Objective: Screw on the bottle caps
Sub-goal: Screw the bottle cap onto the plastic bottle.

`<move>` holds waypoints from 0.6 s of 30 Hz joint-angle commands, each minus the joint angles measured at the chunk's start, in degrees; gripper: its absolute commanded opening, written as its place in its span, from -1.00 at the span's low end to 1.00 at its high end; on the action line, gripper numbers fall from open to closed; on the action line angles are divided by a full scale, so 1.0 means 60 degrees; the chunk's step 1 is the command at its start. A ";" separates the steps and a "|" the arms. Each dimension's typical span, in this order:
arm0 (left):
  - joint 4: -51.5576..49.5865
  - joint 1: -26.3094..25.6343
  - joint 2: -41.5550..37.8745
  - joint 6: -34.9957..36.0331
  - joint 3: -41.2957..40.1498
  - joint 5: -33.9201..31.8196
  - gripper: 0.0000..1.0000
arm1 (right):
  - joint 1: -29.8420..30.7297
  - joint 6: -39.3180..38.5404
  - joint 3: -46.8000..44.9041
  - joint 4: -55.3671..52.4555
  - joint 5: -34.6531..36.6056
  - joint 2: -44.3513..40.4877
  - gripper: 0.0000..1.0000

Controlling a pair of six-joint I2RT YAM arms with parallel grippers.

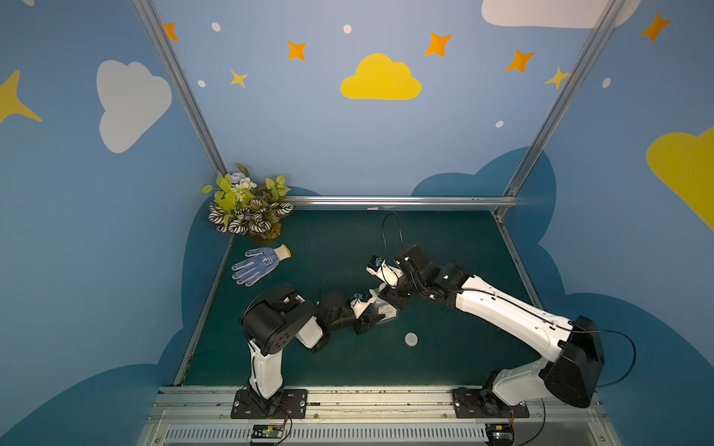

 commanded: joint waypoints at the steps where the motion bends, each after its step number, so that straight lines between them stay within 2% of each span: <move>1: 0.0119 0.0047 0.0046 -0.0036 0.0126 0.0166 -0.95 | -0.0075 0.0081 0.0199 0.0062 0.0216 0.0213 0.14; 11: 0.0125 0.0045 0.0073 -0.0038 0.0133 0.0163 -0.96 | -0.0210 0.0199 0.0207 0.0009 0.0042 0.0285 0.12; 18: 0.0147 0.0045 0.0060 -0.0040 0.0126 0.0138 -0.95 | -0.0254 0.0270 0.0201 0.0037 -0.0104 0.0324 -0.08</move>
